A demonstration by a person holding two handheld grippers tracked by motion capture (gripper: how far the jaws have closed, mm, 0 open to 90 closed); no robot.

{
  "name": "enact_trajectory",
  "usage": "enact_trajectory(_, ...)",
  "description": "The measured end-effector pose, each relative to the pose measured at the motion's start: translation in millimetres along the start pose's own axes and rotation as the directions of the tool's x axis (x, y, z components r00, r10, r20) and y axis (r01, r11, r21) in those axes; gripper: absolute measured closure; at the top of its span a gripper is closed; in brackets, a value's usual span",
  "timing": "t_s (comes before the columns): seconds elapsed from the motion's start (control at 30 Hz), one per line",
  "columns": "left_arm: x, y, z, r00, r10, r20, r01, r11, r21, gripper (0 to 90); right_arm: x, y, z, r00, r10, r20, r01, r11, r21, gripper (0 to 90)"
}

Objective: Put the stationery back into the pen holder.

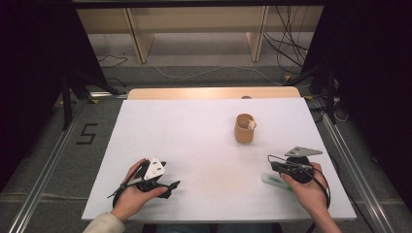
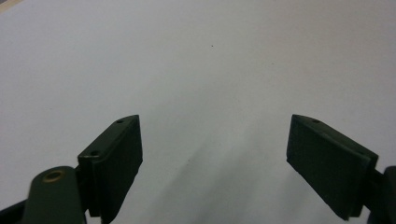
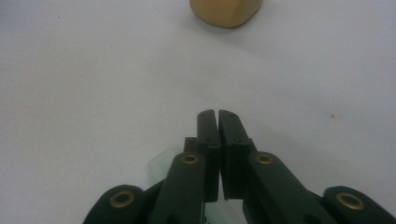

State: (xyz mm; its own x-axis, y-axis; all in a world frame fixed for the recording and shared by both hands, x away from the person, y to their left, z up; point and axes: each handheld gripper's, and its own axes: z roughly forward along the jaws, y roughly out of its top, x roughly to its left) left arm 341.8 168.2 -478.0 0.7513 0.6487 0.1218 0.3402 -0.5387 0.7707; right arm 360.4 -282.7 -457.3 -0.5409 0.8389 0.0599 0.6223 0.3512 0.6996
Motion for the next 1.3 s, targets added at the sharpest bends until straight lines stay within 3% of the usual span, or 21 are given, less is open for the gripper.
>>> enact_trajectory(0.2,0.7,0.3,0.4,1.0,0.0,0.004,0.0,1.0,0.005,18.4,3.9,4.8,7.6,0.9997,-0.01,-0.022,0.011,0.999,0.045,90.0)
enact_trajectory(0.63,0.5,0.0,0.9,1.0,0.0,0.004,0.0,1.0,0.003,18.6,7.6,11.2,18.3,0.9997,-0.018,-0.014,0.019,0.996,0.088,90.0)
enact_trajectory(0.97,0.5,0.0,1.0,1.0,0.001,0.004,-0.001,1.0,0.003,18.7,11.3,14.2,29.2,0.9995,-0.031,-0.011,0.032,0.987,0.157,90.0)
enact_trajectory(1.3,0.3,-0.1,1.3,1.0,0.001,0.006,-0.001,1.0,0.003,19.0,11.0,13.7,32.6,0.9995,-0.027,-0.019,0.03,0.984,0.178,90.0)
